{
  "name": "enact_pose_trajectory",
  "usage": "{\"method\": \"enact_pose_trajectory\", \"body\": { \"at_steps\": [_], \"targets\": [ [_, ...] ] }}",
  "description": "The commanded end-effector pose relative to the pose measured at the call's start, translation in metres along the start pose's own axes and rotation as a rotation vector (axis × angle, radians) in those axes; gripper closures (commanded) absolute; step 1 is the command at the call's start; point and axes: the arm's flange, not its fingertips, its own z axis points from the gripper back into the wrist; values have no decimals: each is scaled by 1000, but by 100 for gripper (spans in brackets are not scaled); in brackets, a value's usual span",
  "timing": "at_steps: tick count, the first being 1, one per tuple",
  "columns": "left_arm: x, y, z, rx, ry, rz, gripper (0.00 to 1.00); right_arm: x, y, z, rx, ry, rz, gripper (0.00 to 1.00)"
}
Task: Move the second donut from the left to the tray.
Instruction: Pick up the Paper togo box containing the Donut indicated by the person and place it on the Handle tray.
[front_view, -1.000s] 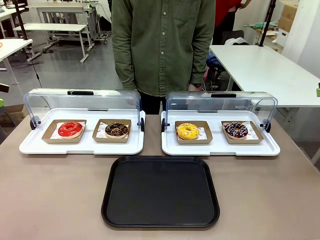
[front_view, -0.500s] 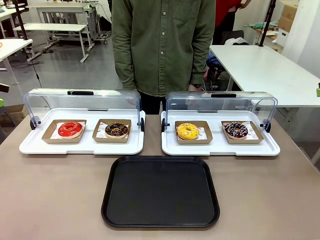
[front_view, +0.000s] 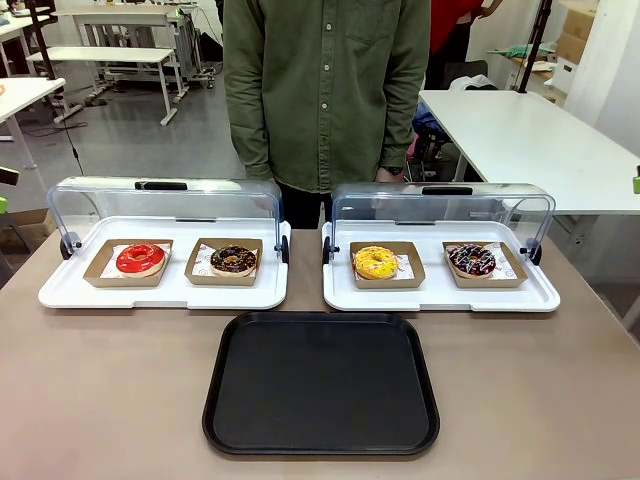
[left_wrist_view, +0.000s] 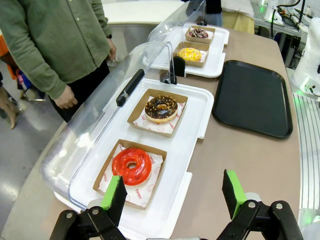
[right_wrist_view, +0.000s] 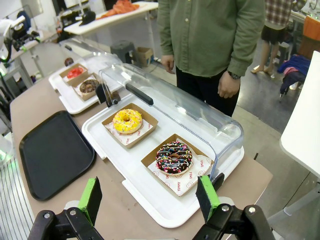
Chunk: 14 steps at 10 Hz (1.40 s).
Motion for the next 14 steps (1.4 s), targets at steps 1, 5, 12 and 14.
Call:
{"method": "enact_pose_trajectory", "body": {
  "at_steps": [1, 5, 12, 14],
  "targets": [
    [1, 1, 2, -9, 3, -3, 0, 2, 0, -1, 4, -8, 5, 0],
    [1, 1, 2, -9, 3, -3, 0, 2, 0, -1, 4, -8, 5, 0],
    [1, 1, 2, -9, 3, -3, 0, 2, 0, -1, 4, -8, 5, 0],
    [1, 1, 2, -9, 3, -3, 0, 2, 0, -1, 4, -8, 5, 0]
  ]
}}
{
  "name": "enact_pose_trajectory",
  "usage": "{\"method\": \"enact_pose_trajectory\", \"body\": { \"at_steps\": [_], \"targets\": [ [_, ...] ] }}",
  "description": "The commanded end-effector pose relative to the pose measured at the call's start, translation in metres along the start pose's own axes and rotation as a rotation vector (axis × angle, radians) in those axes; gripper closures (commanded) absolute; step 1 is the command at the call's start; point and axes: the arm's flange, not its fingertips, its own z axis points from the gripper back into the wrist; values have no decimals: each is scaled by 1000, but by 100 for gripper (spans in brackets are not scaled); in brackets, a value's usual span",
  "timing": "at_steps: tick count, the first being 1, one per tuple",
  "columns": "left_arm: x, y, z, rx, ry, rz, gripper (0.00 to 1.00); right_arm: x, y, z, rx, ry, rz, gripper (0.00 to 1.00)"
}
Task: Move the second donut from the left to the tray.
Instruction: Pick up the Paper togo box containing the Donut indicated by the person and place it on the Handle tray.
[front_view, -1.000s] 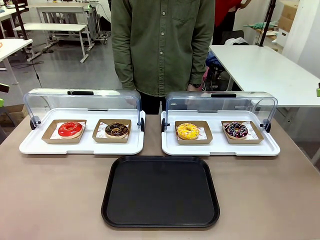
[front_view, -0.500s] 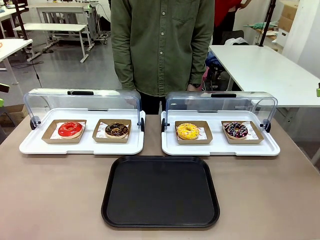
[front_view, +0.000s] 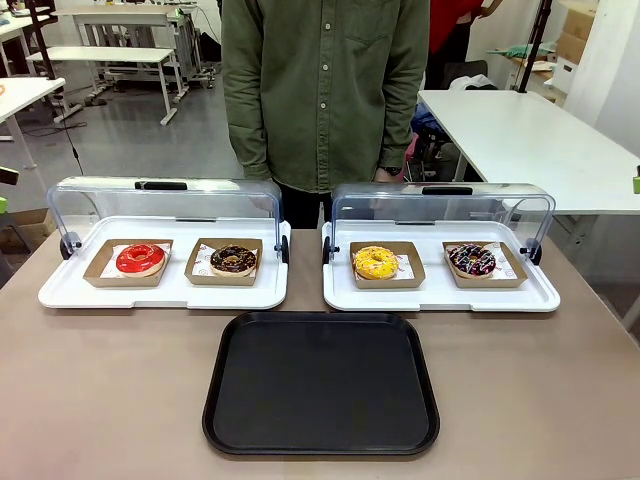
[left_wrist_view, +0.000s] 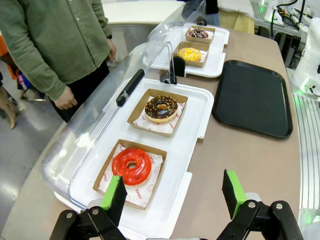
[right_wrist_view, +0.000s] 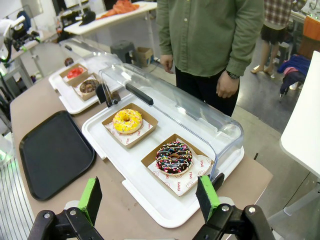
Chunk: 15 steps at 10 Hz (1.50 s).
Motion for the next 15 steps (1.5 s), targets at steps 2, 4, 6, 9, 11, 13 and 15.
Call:
{"method": "enact_pose_trajectory", "body": {
  "at_steps": [2, 4, 6, 9, 11, 13, 15],
  "targets": [
    [1, 1, 2, -9, 3, -3, 0, 2, 0, -1, 4, -8, 5, 0],
    [1, 1, 2, -9, 3, -3, 0, 2, 0, -1, 4, -8, 5, 0],
    [1, 1, 2, -9, 3, -3, 0, 2, 0, -1, 4, -8, 5, 0],
    [1, 1, 2, -9, 3, -3, 0, 2, 0, -1, 4, -8, 5, 0],
    [1, 1, 2, -9, 3, -3, 0, 2, 0, -1, 4, -8, 5, 0],
    [1, 1, 2, -9, 3, -3, 0, 2, 0, -1, 4, -8, 5, 0],
    [1, 1, 2, -9, 3, -3, 0, 2, 0, -1, 4, -8, 5, 0]
  ]
}}
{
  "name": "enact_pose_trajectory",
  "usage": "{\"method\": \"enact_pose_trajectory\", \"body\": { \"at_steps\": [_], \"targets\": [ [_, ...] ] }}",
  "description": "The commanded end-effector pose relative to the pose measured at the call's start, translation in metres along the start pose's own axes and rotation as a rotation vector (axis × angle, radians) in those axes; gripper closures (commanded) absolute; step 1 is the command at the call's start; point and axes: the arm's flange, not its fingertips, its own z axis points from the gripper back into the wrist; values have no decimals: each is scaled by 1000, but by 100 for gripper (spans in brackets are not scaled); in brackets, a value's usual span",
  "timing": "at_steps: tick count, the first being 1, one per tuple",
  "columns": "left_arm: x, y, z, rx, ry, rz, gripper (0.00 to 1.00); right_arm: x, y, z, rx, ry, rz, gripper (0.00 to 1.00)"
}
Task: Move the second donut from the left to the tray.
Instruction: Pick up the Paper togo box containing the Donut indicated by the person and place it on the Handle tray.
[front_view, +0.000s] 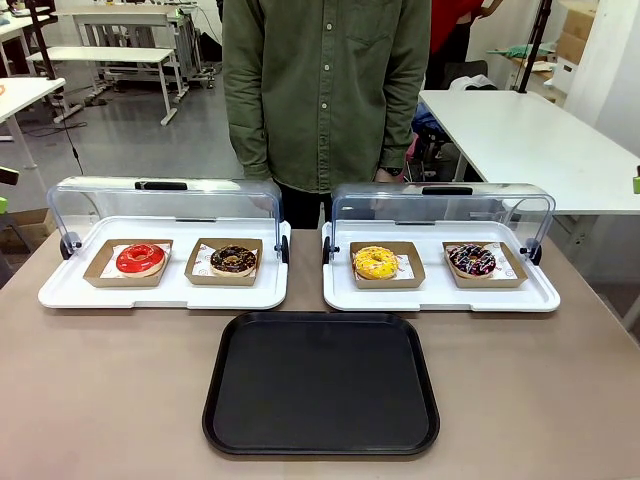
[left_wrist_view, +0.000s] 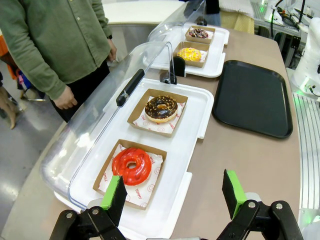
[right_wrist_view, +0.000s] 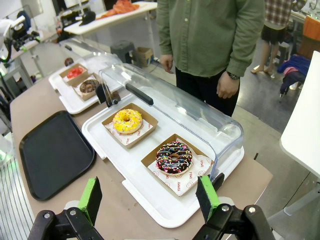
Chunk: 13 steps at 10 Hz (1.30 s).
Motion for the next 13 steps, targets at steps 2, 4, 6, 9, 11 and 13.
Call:
{"method": "enact_pose_trajectory", "body": {
  "at_steps": [2, 4, 6, 9, 11, 13],
  "targets": [
    [1, 1, 2, -9, 3, -3, 0, 2, 0, -1, 4, -8, 5, 0],
    [1, 1, 2, -9, 3, -3, 0, 2, 0, -1, 4, -8, 5, 0],
    [1, 1, 2, -9, 3, -3, 0, 2, 0, -1, 4, -8, 5, 0],
    [1, 1, 2, -9, 3, -3, 0, 2, 0, -1, 4, -8, 5, 0],
    [1, 1, 2, -9, 3, -3, 0, 2, 0, -1, 4, -8, 5, 0],
    [1, 1, 2, -9, 3, -3, 0, 2, 0, -1, 4, -8, 5, 0]
  ]
}}
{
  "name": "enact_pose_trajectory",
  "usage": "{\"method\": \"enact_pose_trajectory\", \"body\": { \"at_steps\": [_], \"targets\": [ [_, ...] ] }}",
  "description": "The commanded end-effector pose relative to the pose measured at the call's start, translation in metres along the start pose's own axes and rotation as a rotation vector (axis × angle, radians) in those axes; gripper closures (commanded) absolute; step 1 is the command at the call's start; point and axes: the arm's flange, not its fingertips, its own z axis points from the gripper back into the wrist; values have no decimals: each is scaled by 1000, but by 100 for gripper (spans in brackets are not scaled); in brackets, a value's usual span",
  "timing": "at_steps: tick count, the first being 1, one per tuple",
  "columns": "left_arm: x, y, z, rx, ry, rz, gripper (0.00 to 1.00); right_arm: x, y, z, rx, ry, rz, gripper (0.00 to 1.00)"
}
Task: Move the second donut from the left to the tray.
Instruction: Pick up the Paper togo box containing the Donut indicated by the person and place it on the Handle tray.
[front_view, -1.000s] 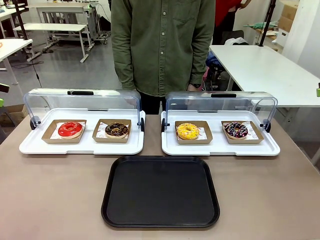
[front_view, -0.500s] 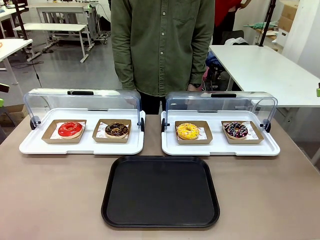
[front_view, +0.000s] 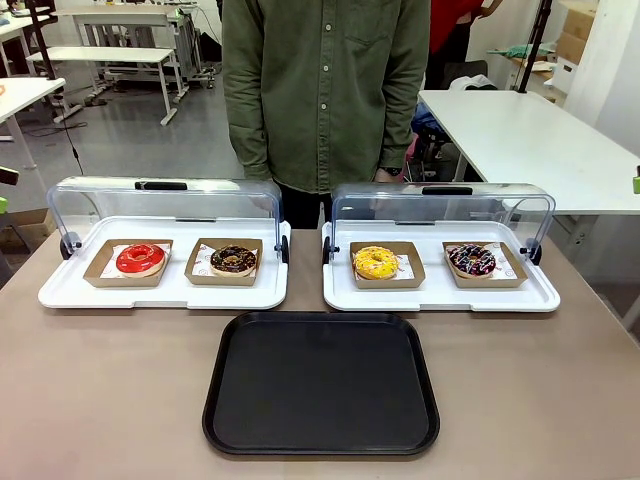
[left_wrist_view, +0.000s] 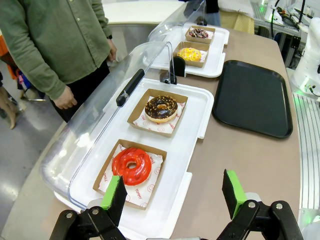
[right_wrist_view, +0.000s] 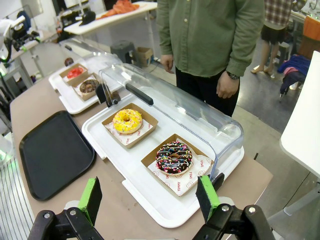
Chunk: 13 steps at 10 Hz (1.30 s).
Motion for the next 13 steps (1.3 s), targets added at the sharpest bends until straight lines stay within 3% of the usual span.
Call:
{"method": "enact_pose_trajectory", "body": {
  "at_steps": [1, 13],
  "targets": [
    [1, 1, 1, -9, 3, -3, 0, 2, 0, -1, 4, -8, 5, 0],
    [1, 1, 1, -9, 3, -3, 0, 2, 0, -1, 4, -8, 5, 0]
  ]
}}
